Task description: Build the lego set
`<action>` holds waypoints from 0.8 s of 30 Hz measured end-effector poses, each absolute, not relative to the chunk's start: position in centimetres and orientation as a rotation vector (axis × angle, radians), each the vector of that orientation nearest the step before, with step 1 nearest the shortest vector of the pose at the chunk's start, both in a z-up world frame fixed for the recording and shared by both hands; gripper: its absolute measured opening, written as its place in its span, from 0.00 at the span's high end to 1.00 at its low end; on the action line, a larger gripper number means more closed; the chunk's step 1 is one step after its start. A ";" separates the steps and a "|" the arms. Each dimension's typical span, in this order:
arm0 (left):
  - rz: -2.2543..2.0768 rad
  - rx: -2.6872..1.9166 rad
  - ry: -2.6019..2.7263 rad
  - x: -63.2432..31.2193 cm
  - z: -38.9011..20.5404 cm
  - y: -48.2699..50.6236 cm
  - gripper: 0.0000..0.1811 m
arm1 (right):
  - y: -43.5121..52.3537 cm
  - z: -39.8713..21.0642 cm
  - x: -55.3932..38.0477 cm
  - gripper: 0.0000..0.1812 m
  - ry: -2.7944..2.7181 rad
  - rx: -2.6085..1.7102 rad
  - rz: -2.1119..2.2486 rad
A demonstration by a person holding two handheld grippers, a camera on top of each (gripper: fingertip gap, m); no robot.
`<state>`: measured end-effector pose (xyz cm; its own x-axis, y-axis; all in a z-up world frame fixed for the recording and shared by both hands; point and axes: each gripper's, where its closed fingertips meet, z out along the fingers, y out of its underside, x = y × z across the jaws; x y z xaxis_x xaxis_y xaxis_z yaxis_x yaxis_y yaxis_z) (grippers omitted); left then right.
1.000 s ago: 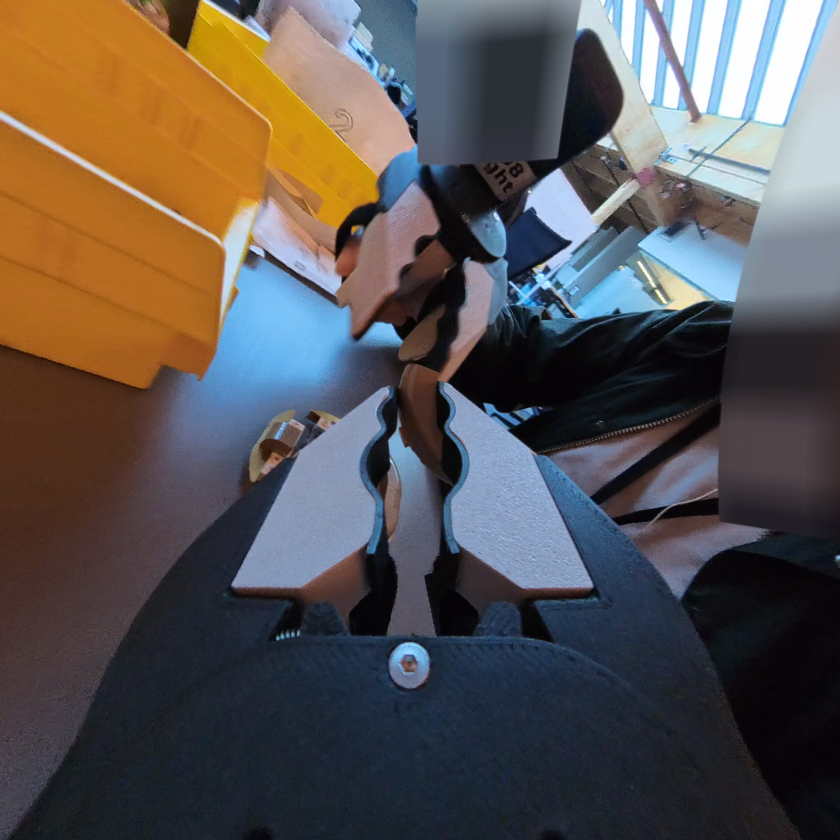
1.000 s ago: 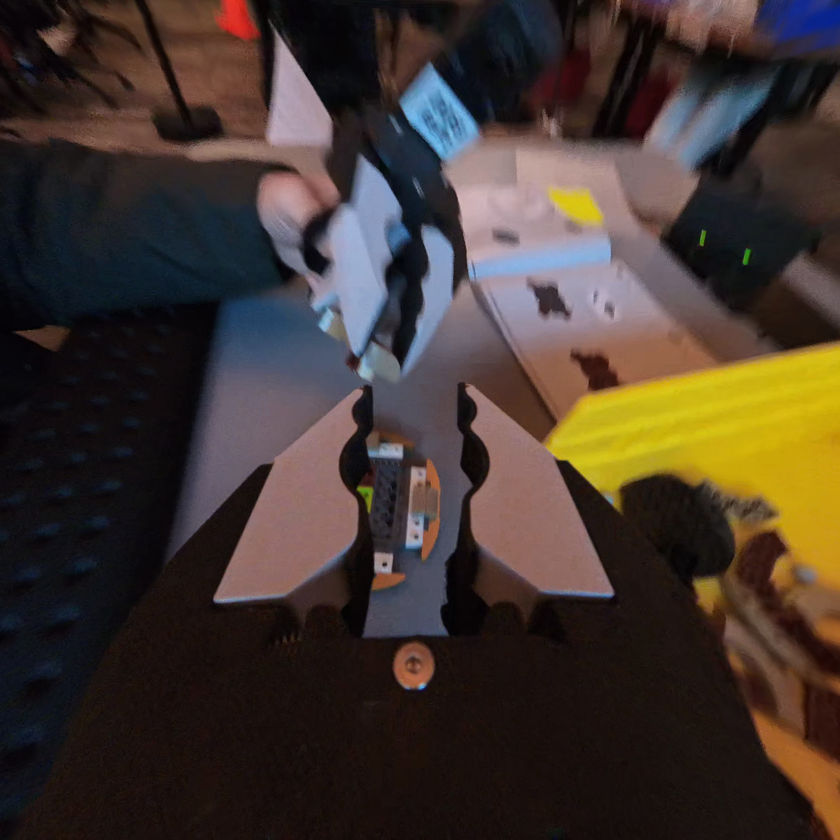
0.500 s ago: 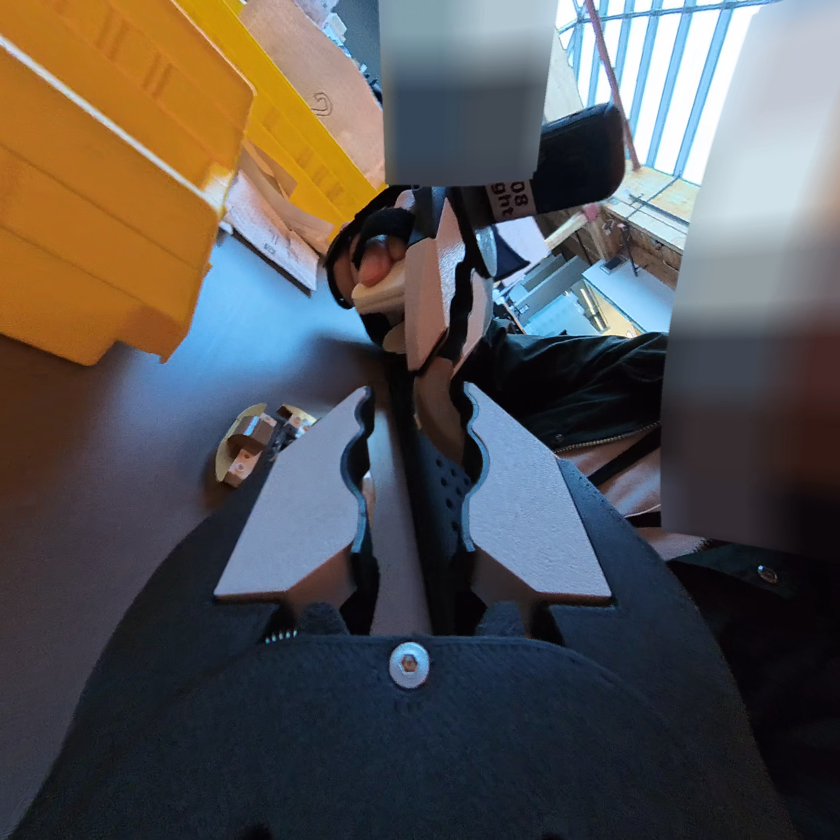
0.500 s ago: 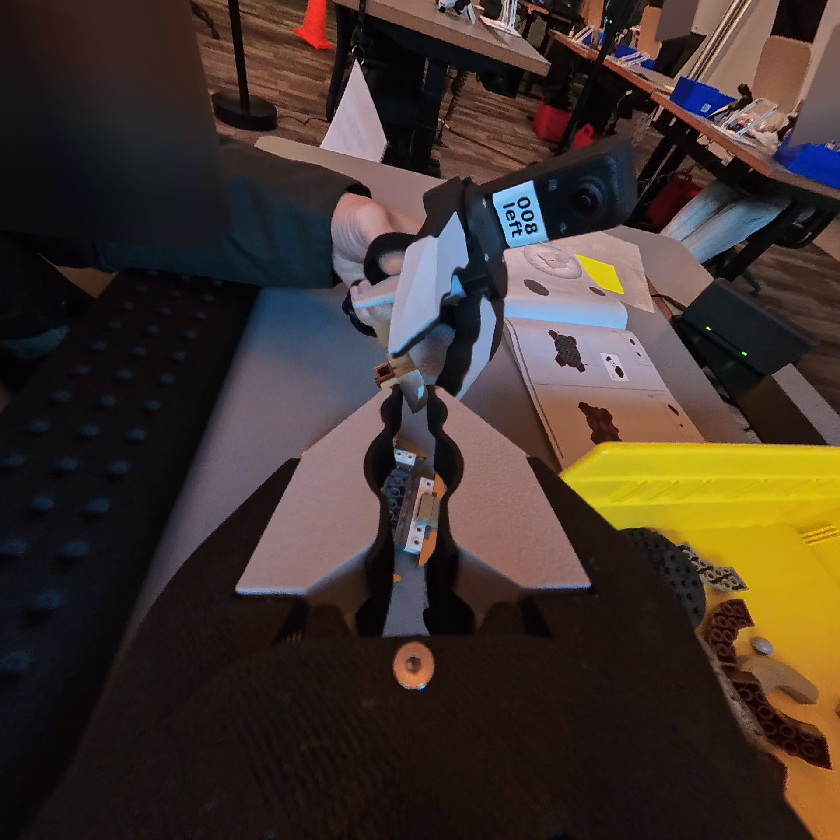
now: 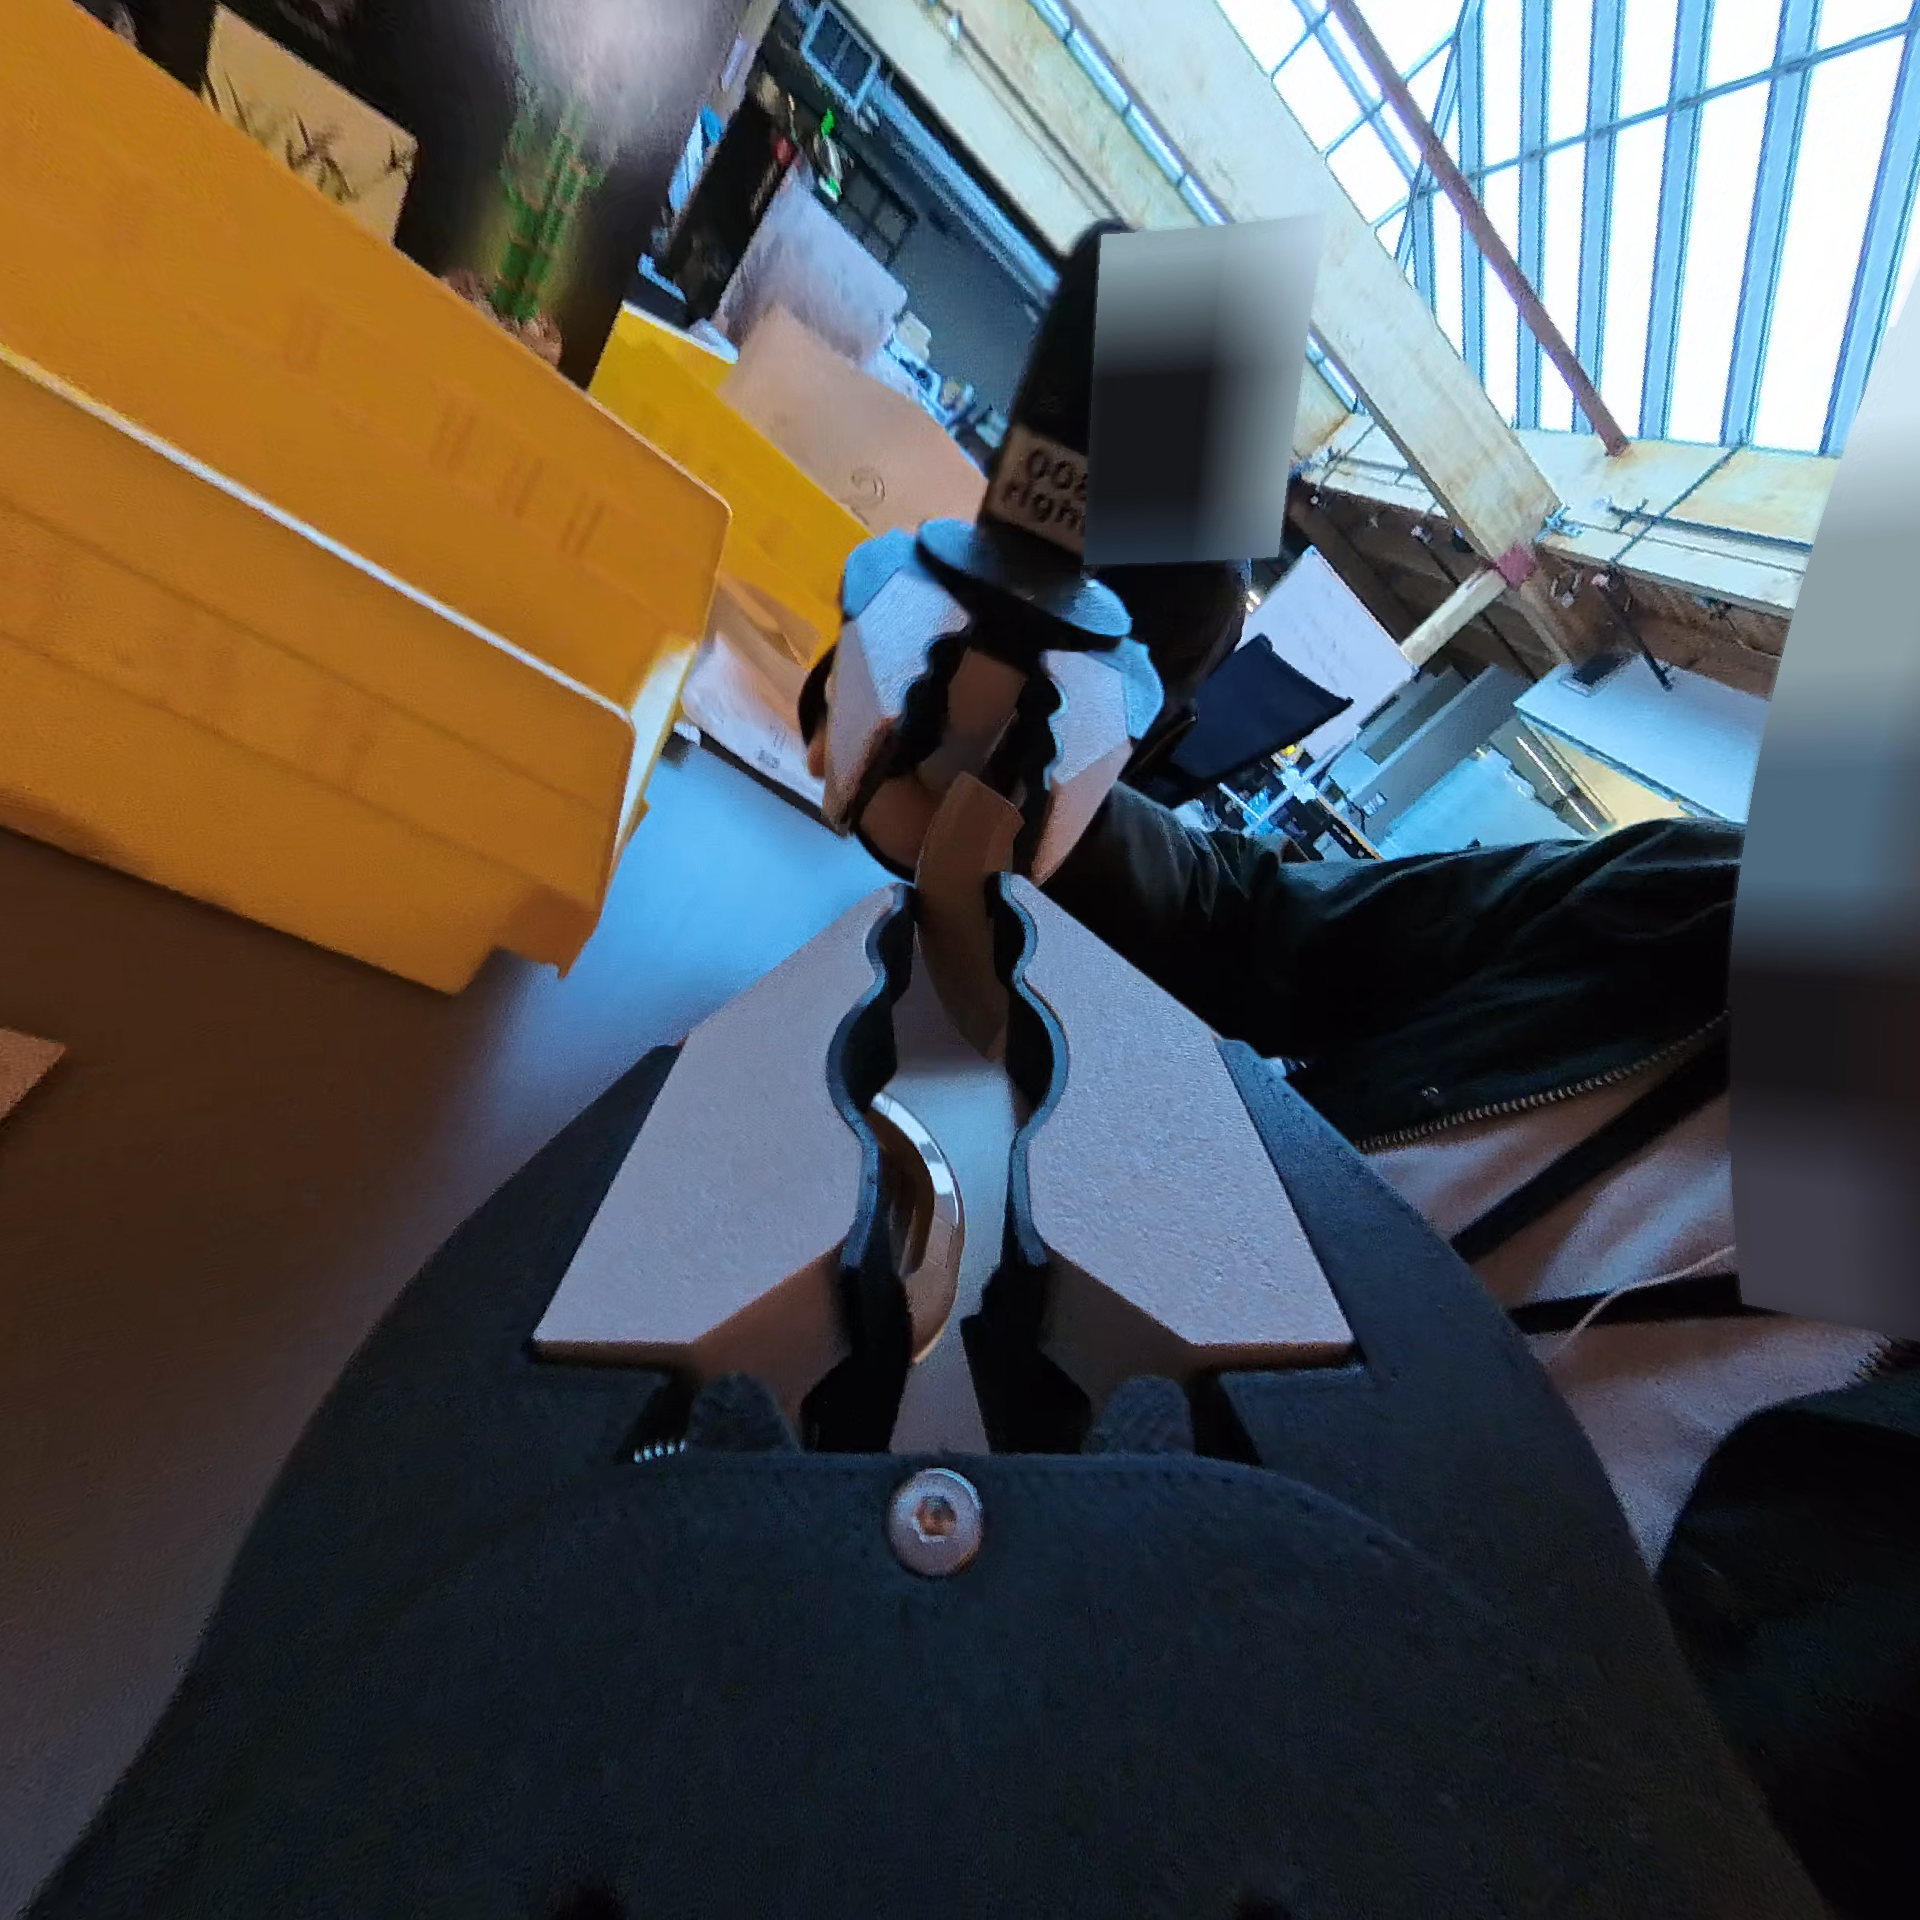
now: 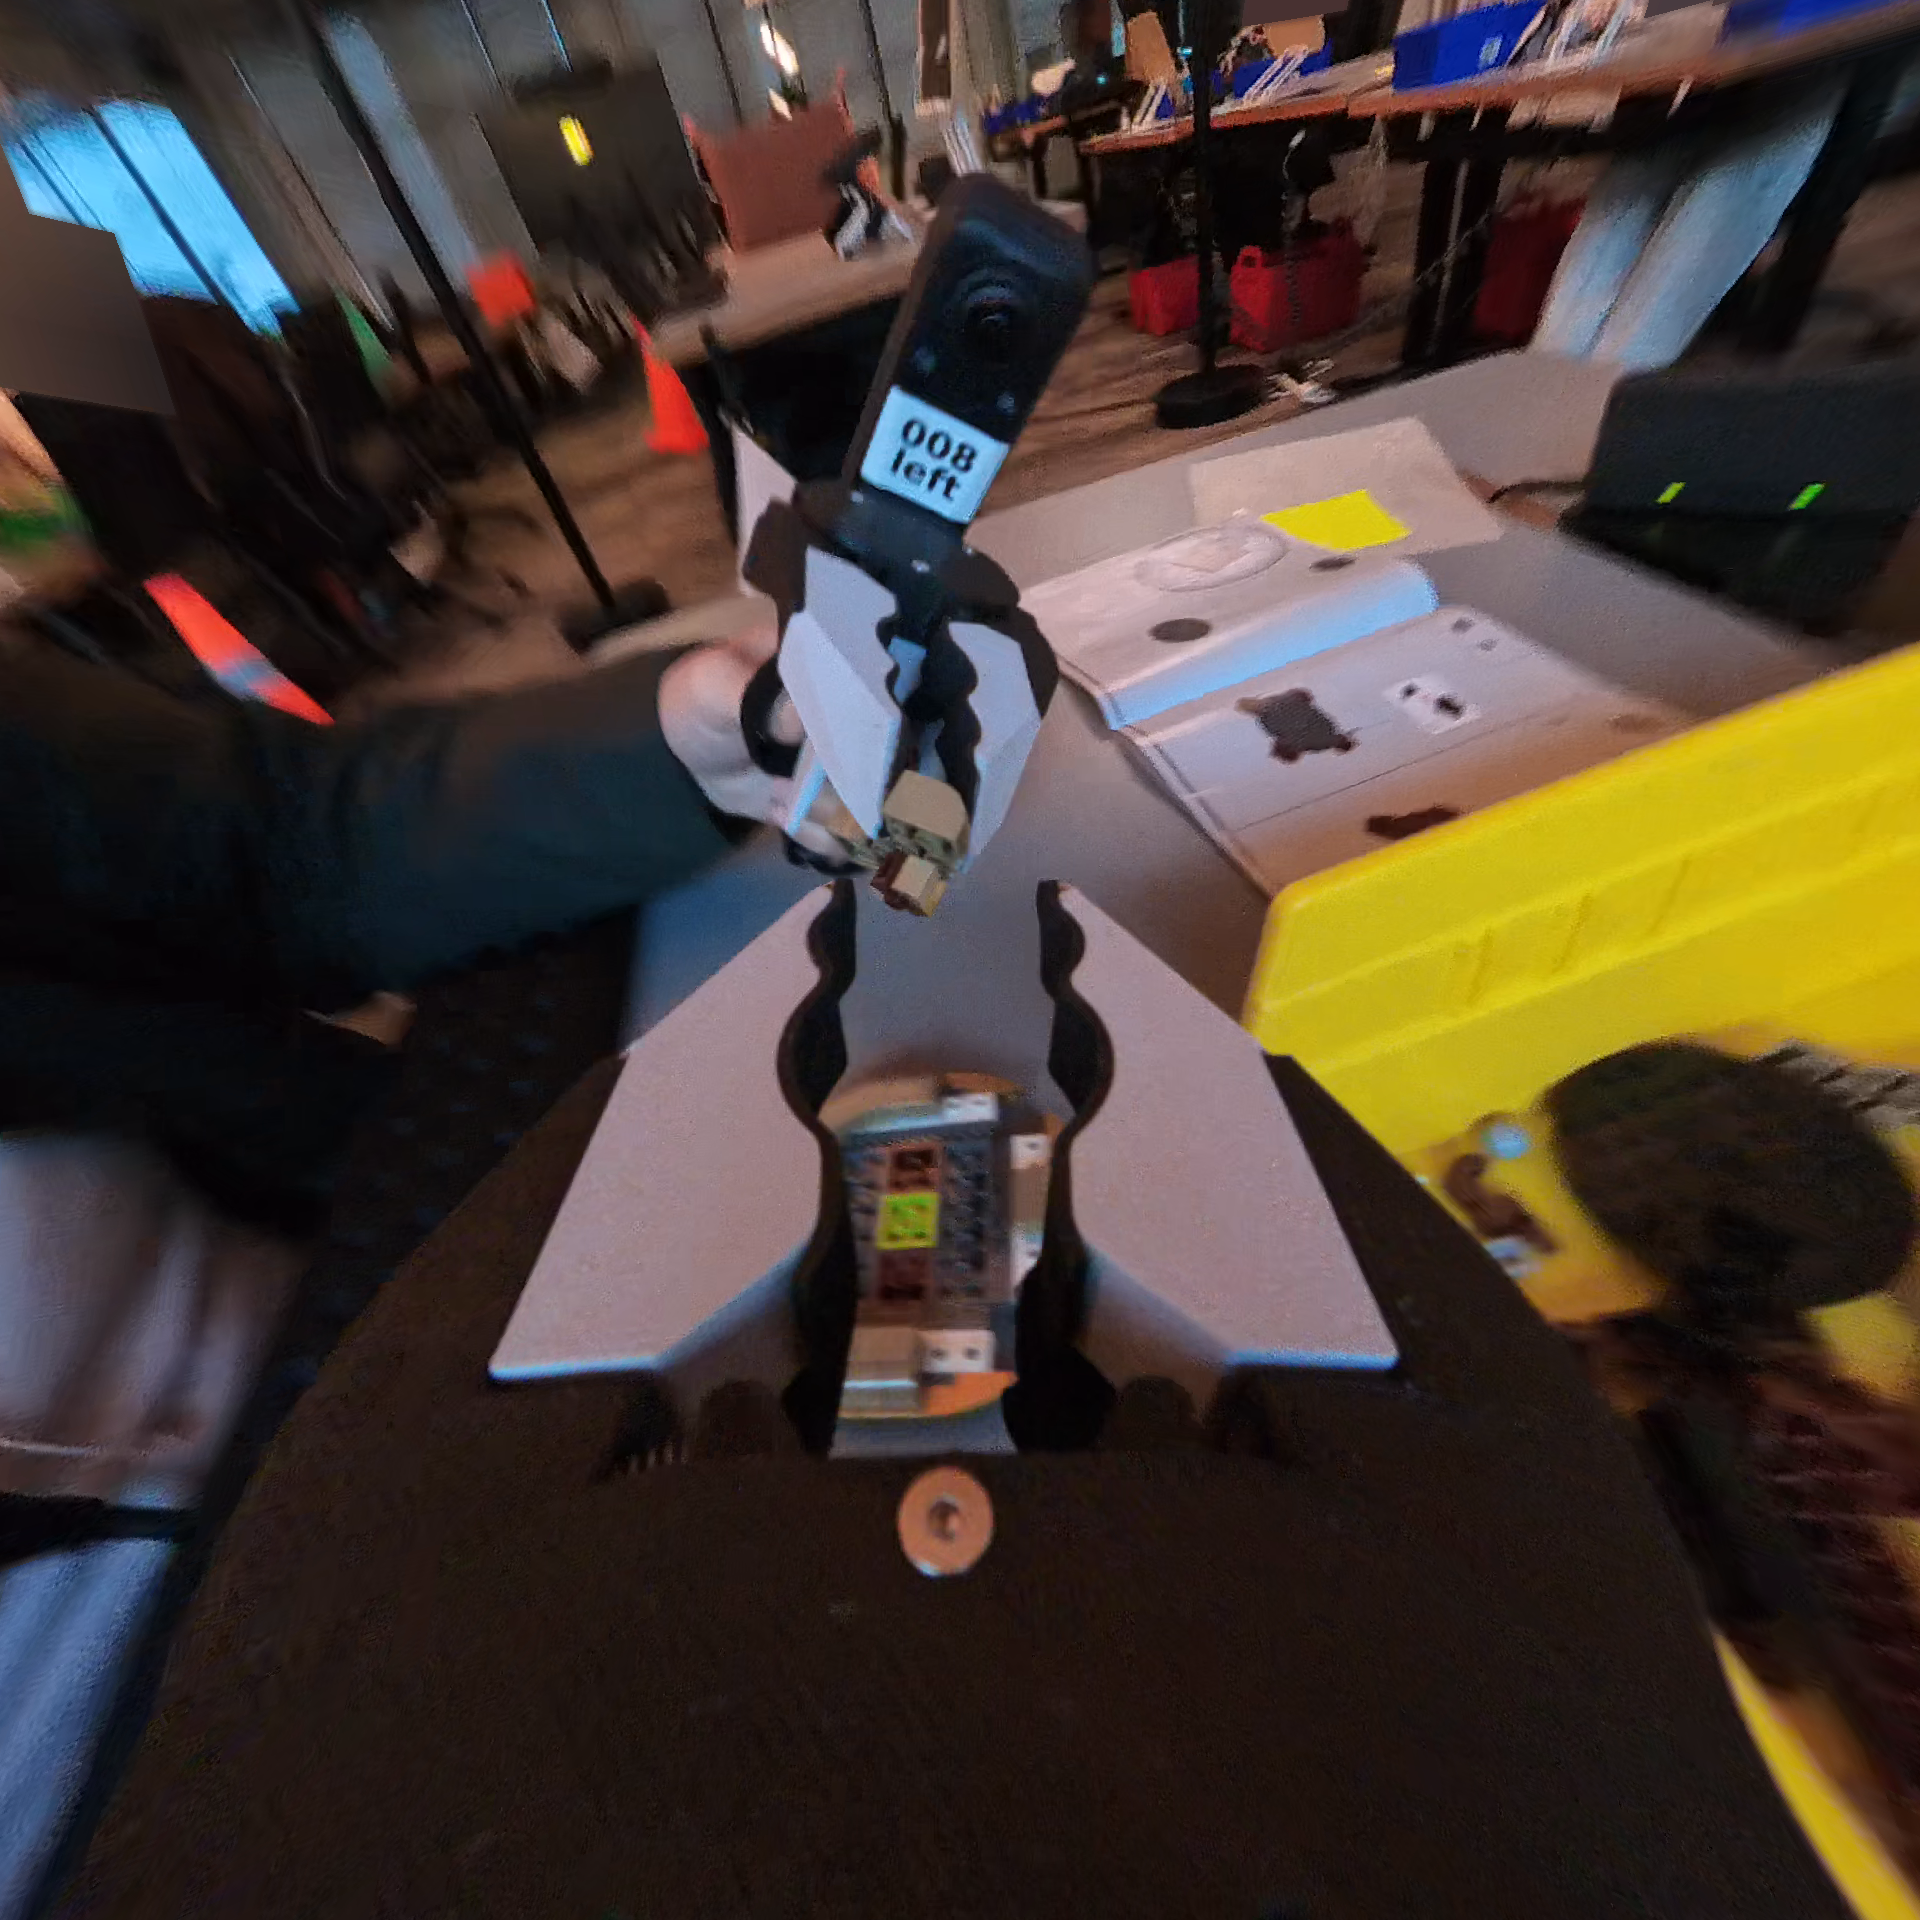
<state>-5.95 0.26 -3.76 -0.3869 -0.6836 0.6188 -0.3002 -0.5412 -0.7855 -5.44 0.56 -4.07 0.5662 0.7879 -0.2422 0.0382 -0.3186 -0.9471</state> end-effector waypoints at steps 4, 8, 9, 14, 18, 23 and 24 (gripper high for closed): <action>-1.965 -1.521 1.334 -5.3 -3.5 -0.3 0.93 | 0.5 -4.5 -5.9 0.82 -0.561 -1.805 1.134; -1.883 -1.527 1.328 -4.7 -3.8 -0.4 0.93 | 0.1 -4.7 -6.5 0.89 -0.521 -1.839 1.246; -1.869 -1.527 1.333 -4.7 -3.8 -0.4 0.93 | 0.1 -4.9 -6.4 0.93 -0.516 -1.854 1.251; -1.953 -1.520 1.335 -5.0 -3.2 -0.9 0.93 | -0.5 -4.8 -6.5 0.94 -0.580 -1.865 1.281; -2.243 -1.418 1.156 -6.9 0.1 0.3 0.93 | -1.9 -5.6 -7.4 0.94 -0.761 -1.869 1.215; -2.335 -1.512 1.106 -6.6 -1.5 0.7 0.93 | -1.2 -10.1 -3.2 0.94 -0.979 -2.055 0.724; -2.389 -1.532 1.091 -6.6 -1.7 0.7 0.93 | -1.3 -11.9 -1.7 0.94 -1.037 -2.124 0.606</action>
<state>-6.60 0.67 -1.74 -0.4887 -0.4399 0.7535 -0.2815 -0.7380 -0.6134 -1.66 -1.32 -11.90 0.5727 0.8128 -0.1072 0.4919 -0.4453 -0.7481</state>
